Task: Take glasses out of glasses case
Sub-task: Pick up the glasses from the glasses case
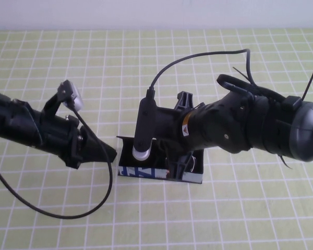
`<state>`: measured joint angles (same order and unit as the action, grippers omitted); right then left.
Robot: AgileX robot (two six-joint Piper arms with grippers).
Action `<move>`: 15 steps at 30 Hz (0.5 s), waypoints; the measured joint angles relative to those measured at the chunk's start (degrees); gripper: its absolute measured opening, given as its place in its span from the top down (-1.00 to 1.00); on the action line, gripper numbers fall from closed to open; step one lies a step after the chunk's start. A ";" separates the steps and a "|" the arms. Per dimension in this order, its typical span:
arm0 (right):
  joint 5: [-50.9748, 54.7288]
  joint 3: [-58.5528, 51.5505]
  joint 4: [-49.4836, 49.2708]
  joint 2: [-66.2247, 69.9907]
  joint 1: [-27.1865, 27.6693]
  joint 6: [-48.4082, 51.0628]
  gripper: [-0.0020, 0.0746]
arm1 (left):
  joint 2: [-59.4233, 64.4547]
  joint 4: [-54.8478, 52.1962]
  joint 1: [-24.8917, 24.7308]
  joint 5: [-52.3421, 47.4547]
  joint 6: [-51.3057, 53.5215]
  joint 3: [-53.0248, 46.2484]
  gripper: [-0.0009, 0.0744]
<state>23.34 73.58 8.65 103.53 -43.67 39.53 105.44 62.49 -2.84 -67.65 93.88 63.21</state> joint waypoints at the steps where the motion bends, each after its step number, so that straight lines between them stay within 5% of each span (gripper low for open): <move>1: -0.22 0.00 0.00 0.00 0.00 0.00 0.96 | 0.72 0.76 -0.11 0.14 0.94 -0.09 0.99; 15: -2.02 -0.10 -1.12 0.00 0.00 -0.04 0.96 | 6.19 8.99 -3.85 7.00 11.07 -0.09 0.99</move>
<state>21.32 73.47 7.53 103.53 -43.67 39.49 111.64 71.48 -6.69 -60.66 104.95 63.12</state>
